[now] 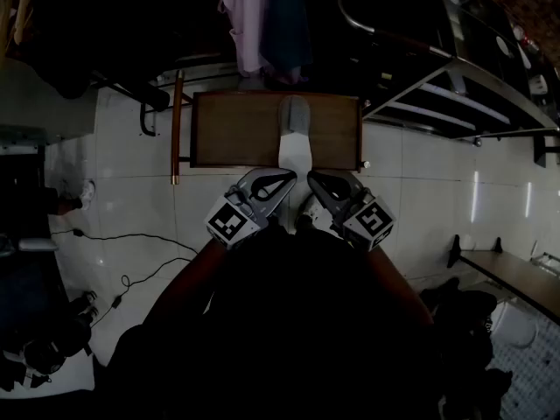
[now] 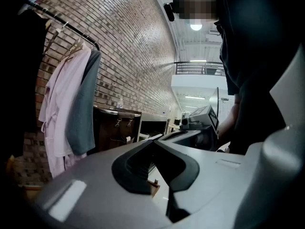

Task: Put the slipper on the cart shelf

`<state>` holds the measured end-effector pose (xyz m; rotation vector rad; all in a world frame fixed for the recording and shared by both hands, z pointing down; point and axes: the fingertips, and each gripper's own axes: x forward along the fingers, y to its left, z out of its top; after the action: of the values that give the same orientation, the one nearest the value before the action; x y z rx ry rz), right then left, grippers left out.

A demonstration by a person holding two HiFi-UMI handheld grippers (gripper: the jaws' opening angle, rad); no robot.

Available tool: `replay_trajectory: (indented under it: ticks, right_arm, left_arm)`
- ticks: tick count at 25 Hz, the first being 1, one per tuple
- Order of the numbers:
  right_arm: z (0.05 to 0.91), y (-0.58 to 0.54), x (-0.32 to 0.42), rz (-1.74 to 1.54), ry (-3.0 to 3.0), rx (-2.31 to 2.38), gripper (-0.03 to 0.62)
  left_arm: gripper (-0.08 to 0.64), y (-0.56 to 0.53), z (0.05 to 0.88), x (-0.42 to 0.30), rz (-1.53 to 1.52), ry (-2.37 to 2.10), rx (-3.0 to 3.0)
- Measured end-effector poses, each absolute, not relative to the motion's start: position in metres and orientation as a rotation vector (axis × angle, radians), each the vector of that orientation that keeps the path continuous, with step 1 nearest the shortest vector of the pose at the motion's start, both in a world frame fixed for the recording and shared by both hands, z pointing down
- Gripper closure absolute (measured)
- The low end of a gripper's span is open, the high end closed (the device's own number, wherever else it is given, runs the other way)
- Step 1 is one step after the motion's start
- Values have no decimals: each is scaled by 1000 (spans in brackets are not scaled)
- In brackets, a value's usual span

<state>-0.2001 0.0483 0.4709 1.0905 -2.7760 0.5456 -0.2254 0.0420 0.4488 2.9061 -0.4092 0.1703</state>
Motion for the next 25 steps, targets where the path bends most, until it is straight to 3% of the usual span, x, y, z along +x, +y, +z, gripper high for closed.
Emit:
replay_trajectory:
  ticks: [13, 25]
  right_arm:
    - [558, 38, -151, 835, -2627, 966, 564]
    - [726, 11, -138, 1430, -2254, 879, 360]
  left_arm:
    - [558, 35, 462, -186, 261, -512, 2872]
    - [558, 14, 489, -171, 355, -559, 2867]
